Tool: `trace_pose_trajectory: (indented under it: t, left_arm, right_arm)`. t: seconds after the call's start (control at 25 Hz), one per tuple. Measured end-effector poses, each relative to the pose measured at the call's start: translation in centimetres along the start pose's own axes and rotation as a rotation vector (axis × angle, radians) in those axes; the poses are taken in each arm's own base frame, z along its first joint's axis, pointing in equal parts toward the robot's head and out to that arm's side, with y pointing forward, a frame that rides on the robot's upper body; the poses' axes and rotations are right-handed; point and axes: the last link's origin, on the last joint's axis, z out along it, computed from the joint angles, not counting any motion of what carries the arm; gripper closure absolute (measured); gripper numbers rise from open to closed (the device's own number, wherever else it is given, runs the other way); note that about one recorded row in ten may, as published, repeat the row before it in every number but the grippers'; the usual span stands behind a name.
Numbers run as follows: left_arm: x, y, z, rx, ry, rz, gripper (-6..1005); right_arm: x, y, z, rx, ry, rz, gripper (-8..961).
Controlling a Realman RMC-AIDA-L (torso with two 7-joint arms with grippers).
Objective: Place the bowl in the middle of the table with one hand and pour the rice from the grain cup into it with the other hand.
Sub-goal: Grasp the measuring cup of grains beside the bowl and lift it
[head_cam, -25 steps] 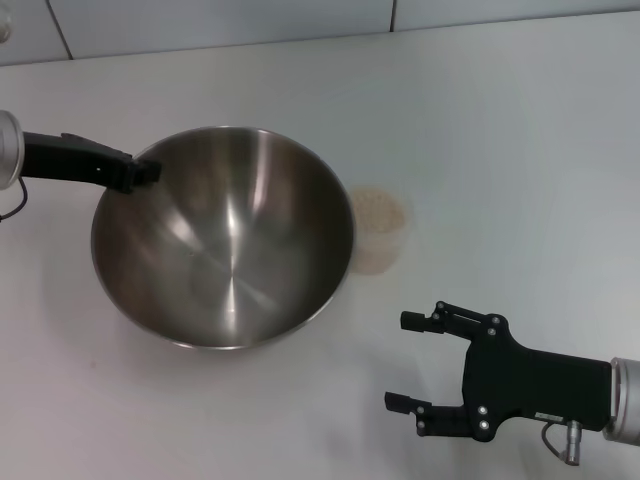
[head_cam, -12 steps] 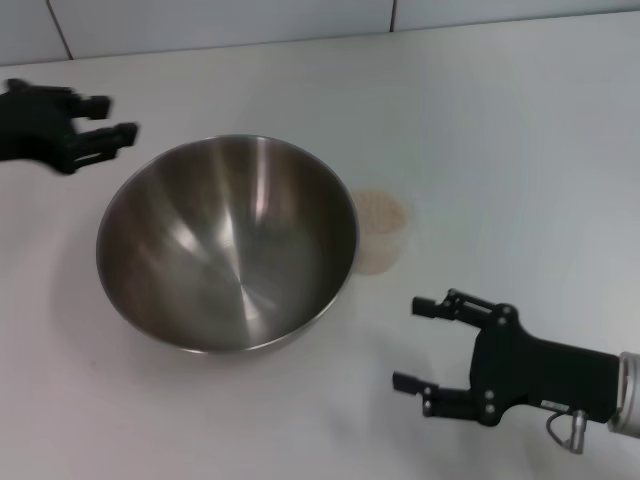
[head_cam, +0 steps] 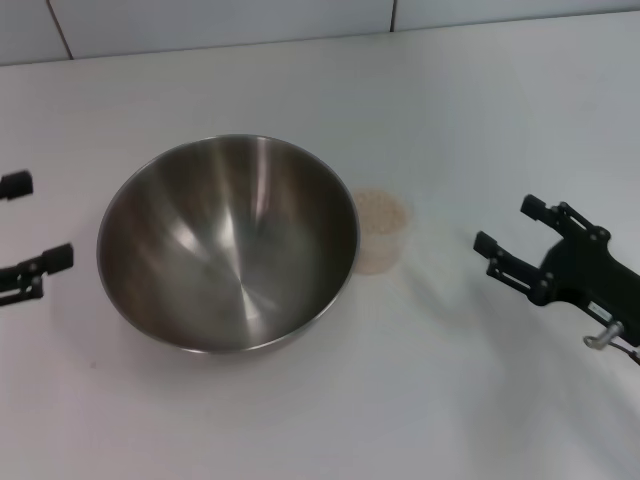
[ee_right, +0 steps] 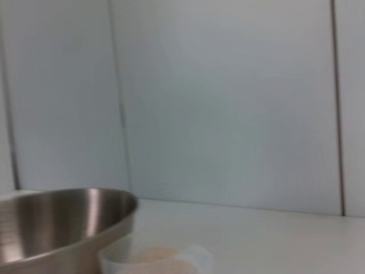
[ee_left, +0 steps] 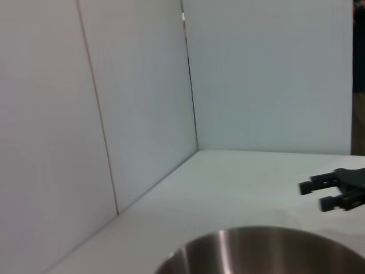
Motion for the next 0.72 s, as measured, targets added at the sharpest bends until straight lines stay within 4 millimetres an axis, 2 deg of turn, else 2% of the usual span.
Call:
trace_pose_trajectory:
  t: [0.08,0.16,0.2,0.28,0.72]
  left_arm:
    - [-1.0,0.0,-0.2,-0.014,-0.023,-0.044,223]
    - [-1.2,0.0,-0.2,-0.018,-0.039,-0.049,184]
    - [-1.3,-0.1,-0.1,-0.022,-0.053,-0.053,164]
    - [-1.4,-0.2,0.4,-0.039,-0.088,-0.061,164]
    - [-1.1,-1.0,2.0,-0.071,-0.133,-0.074,164]
  right_arm:
    - [0.0,-0.1,1.5,0.0,0.02,-0.004,141]
    - [-0.1,-0.2,1.9,-0.001,0.025,-0.007,142]
    - [-0.2,-0.3,2.9,-0.008,0.036,-0.015,142]
    - [-0.3,-0.2,3.5,-0.016,0.042,-0.013,142]
    - [-0.2,0.2,4.6,-0.042,0.067,-0.002,142]
